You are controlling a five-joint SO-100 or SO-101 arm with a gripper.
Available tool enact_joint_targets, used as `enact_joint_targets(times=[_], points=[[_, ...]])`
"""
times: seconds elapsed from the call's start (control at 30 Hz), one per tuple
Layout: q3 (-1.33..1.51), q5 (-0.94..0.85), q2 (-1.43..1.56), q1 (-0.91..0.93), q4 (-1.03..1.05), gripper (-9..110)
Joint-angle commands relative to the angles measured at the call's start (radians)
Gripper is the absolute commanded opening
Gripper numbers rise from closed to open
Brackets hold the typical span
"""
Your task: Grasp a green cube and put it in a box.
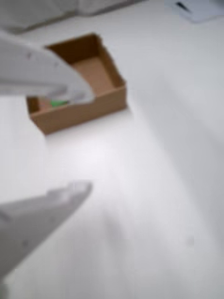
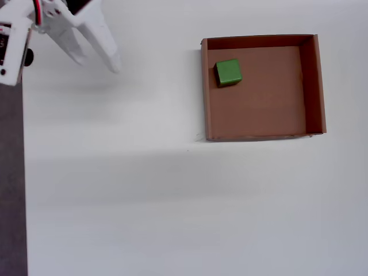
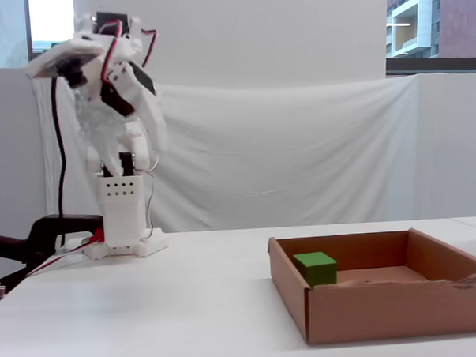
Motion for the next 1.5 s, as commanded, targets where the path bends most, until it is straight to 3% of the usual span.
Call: enact_joint_targets(times=[0.0, 0.37, 1.03, 1.47], points=[[0.092, 0.026, 0.1, 0.049, -0.044, 24], [0.267, 0.031, 0.273, 0.094, -0.078, 24], [0.568, -0.5, 0.517, 0.147, -0.133, 24], [0.735, -0.557, 0.641, 0.149, -0.264, 24]])
